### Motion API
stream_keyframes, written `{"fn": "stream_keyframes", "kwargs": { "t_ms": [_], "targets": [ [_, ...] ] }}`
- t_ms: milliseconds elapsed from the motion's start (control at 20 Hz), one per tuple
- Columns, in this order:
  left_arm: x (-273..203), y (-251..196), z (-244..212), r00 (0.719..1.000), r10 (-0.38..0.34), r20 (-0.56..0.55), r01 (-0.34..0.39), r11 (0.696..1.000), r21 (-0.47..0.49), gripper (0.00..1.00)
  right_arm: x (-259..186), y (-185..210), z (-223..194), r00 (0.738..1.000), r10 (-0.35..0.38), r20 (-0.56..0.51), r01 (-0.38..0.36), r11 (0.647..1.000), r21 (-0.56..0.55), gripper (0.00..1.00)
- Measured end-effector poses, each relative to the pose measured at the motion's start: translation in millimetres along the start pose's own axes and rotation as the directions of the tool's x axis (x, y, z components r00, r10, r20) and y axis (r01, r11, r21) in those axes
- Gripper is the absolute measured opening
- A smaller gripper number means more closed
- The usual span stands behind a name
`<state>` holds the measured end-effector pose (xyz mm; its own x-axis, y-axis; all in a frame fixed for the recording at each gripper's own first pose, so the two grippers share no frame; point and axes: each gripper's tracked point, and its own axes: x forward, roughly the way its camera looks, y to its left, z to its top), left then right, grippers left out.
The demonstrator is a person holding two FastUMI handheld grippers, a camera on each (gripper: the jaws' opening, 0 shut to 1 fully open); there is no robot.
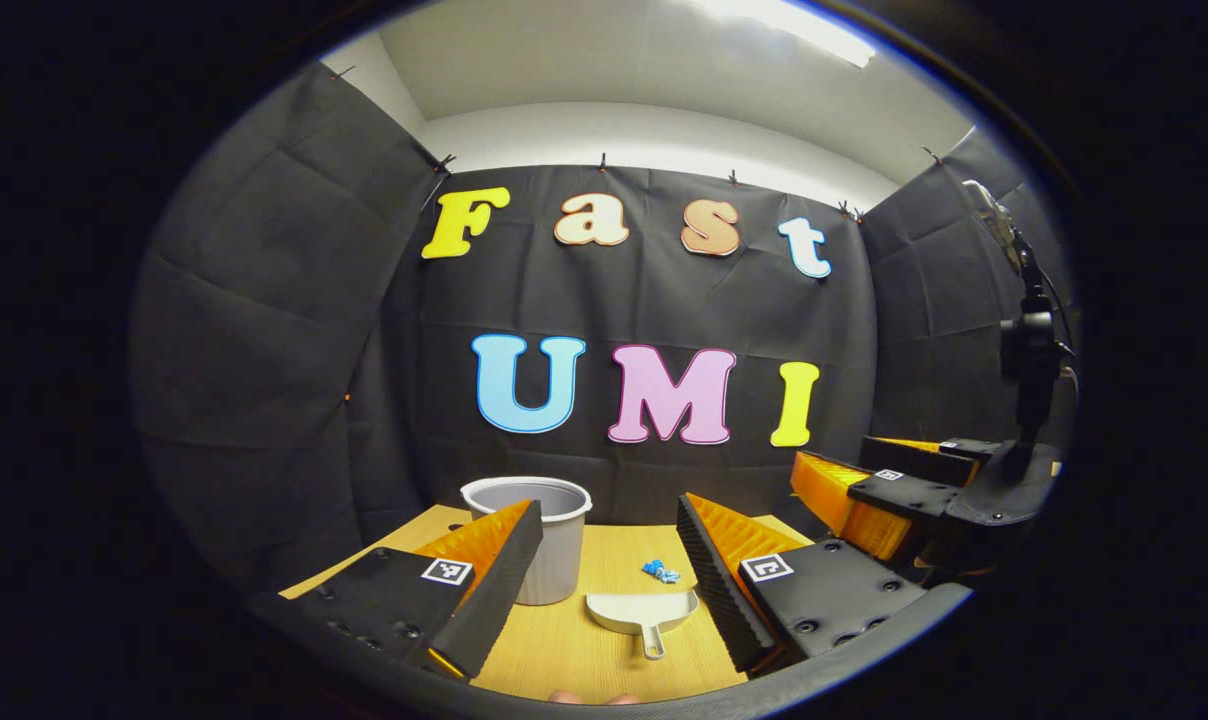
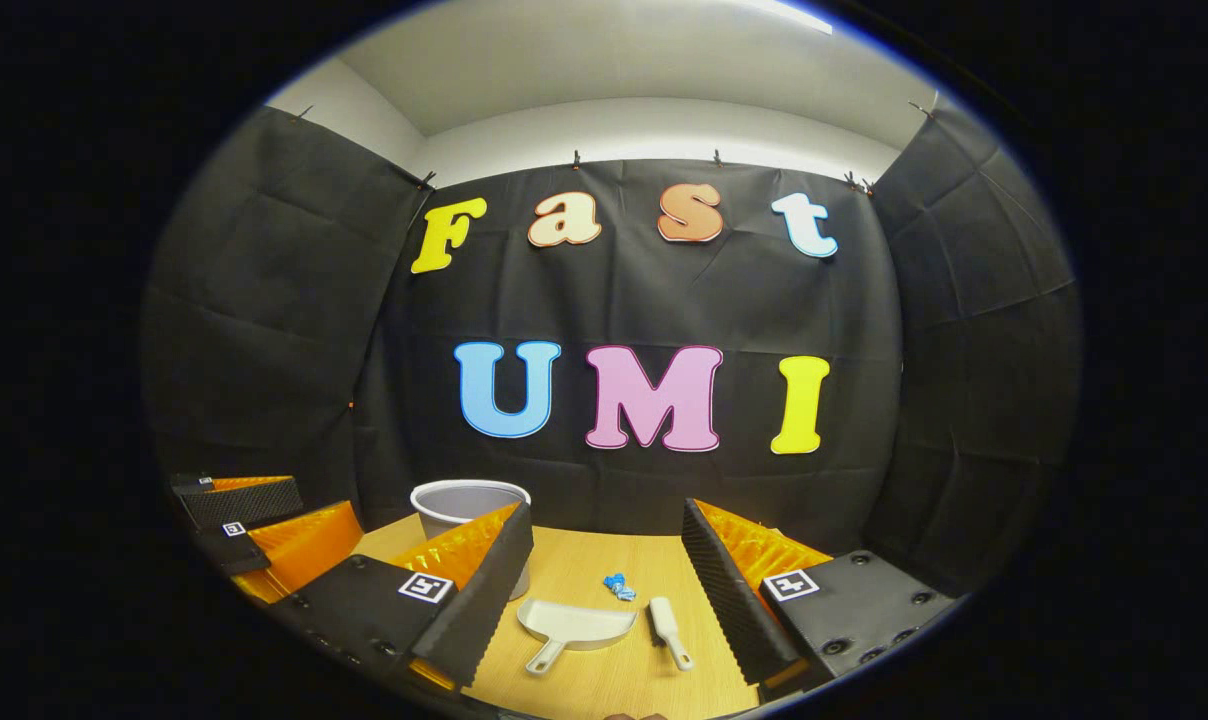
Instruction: Pick up the small broom and dustpan from the desktop, sweep the trash into the dustpan with the broom, and then empty the trash into the garbage bin.
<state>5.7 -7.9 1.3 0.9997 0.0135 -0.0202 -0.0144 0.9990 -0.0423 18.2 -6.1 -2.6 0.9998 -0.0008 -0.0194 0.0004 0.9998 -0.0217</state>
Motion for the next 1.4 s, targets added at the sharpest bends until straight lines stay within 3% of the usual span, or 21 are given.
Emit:
{"fn": "stream_keyframes", "kwargs": {
  "t_ms": [700,1050,1400],
  "targets": [
    [7,-3,-4,1.000,-0.017,-0.008,0.017,1.000,0.022,0.78,5,-3,-2,1.000,-0.013,0.013,0.013,1.000,-0.012,0.94],
    [16,-1,-19,0.998,-0.052,-0.047,0.051,0.999,-0.013,0.80,2,-32,11,0.992,-0.115,0.059,0.117,0.993,-0.030,0.96],
    [53,-14,-44,0.987,-0.100,-0.125,0.096,0.995,-0.031,0.80,17,-58,-12,0.986,-0.166,0.022,0.167,0.986,-0.030,0.96]
  ]
}}
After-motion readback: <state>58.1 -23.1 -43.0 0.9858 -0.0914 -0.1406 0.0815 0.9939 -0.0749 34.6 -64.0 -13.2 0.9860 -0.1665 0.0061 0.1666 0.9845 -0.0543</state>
